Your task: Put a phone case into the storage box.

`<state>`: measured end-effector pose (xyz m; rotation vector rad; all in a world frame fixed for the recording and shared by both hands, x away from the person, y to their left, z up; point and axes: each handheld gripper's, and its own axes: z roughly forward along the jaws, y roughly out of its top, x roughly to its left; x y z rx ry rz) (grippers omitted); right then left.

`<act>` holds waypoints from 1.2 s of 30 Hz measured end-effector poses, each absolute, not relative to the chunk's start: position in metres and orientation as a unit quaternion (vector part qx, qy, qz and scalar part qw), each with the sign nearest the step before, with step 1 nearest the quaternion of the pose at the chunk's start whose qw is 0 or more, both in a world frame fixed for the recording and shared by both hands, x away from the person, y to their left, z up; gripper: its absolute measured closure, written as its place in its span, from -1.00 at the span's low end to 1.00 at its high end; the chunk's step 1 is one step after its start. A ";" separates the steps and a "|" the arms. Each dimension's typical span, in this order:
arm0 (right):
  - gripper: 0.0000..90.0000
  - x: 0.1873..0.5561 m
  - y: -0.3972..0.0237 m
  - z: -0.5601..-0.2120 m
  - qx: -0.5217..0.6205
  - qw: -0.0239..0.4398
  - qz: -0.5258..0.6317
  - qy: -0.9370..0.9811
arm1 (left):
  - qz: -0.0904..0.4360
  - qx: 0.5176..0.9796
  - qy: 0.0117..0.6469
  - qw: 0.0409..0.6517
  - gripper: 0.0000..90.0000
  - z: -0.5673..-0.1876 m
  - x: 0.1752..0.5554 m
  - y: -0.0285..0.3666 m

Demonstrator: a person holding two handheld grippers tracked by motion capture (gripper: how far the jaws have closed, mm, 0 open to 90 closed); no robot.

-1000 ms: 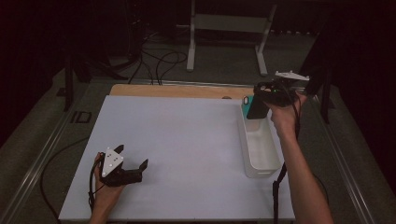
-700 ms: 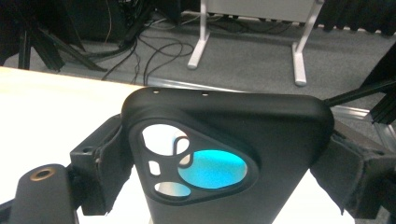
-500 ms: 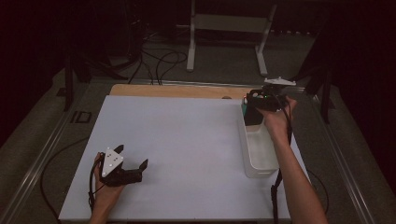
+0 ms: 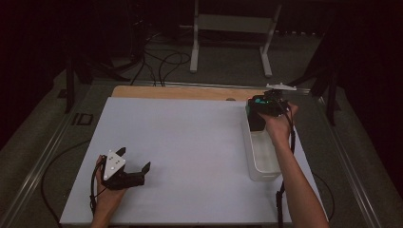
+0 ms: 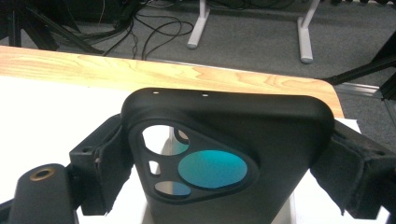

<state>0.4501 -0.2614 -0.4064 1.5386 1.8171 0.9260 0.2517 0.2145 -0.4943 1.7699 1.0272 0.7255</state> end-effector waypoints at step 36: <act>-0.76 0.468 -0.260 -0.429 0.587 0.281 0.342 0.678 | 0.293 0.721 0.419 0.467 -1.00 -0.495 0.251 0.215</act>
